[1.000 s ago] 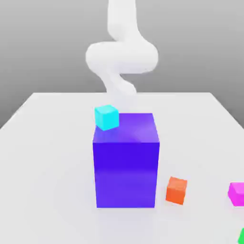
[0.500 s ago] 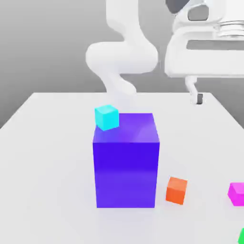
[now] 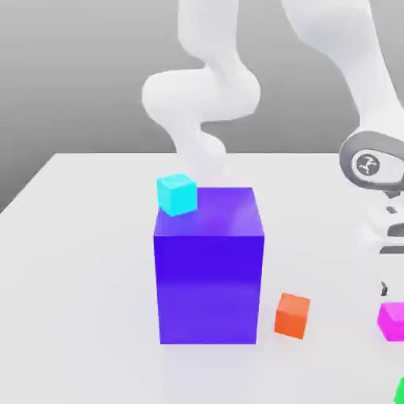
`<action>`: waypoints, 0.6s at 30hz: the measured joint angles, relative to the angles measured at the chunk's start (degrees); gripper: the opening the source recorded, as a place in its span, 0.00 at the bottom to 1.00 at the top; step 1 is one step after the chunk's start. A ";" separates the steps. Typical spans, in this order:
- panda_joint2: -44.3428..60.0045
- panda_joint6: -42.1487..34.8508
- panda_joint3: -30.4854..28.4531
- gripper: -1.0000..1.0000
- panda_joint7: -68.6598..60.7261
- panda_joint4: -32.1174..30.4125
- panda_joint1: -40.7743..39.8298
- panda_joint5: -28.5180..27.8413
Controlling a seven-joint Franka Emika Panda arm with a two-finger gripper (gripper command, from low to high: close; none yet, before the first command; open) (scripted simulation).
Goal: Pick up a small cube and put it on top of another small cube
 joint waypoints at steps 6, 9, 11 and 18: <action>5.65 3.91 -4.46 0.00 3.78 1.49 3.64 -4.83; 6.37 4.49 -5.13 0.00 4.22 1.68 4.21 -5.39; 4.28 3.04 -3.46 0.00 2.83 1.08 2.95 -3.50; -2.13 -6.59 -0.77 0.00 4.68 4.90 -1.32 6.47</action>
